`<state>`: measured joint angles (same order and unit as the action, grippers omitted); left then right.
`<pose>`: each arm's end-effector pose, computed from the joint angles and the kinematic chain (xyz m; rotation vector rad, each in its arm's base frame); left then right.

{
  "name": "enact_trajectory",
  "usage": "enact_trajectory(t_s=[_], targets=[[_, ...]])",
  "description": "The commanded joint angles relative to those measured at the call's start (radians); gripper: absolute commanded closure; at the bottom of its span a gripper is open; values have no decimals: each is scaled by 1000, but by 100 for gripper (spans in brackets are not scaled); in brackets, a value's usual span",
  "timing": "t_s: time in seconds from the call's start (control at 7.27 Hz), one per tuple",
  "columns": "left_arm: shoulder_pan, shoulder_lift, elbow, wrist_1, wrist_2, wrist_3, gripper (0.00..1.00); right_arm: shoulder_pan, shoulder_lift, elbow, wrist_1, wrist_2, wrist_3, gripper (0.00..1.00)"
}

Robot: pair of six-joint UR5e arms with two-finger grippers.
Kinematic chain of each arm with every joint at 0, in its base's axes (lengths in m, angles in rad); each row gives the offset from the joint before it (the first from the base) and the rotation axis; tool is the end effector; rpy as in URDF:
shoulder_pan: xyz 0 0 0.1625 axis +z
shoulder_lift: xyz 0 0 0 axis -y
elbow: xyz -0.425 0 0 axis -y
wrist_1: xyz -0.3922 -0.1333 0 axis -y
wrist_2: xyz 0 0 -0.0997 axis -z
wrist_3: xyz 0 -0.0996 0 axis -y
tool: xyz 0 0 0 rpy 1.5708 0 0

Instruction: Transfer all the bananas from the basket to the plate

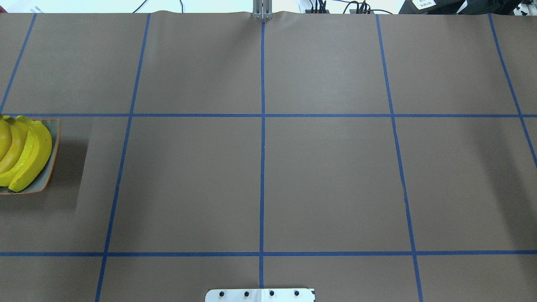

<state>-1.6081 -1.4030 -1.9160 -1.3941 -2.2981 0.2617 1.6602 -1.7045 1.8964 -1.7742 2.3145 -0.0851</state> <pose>-0.0825 -0.4120 0.5866 0.1092 0.7206 0.2147 0.1037 -0.4196 0.5833 0.0539 -0.7418 0.0084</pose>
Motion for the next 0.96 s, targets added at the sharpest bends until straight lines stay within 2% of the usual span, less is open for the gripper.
enact_trajectory(t_s=[0.0, 0.14, 0.69, 0.82], targets=[[-1, 7, -1, -31, -3, -21, 0, 24, -15, 1, 1, -58, -8, 0], [-1, 25, -3, -80, -3, -59, 0, 21, -17, -5, 1, -84, -1, 0], [-3, 62, -21, -86, 2, -59, 0, -25, -21, -36, 15, -101, 8, 0], [-3, 64, -15, -86, 2, -59, 0, -40, -36, -55, 66, -104, 10, 0]])
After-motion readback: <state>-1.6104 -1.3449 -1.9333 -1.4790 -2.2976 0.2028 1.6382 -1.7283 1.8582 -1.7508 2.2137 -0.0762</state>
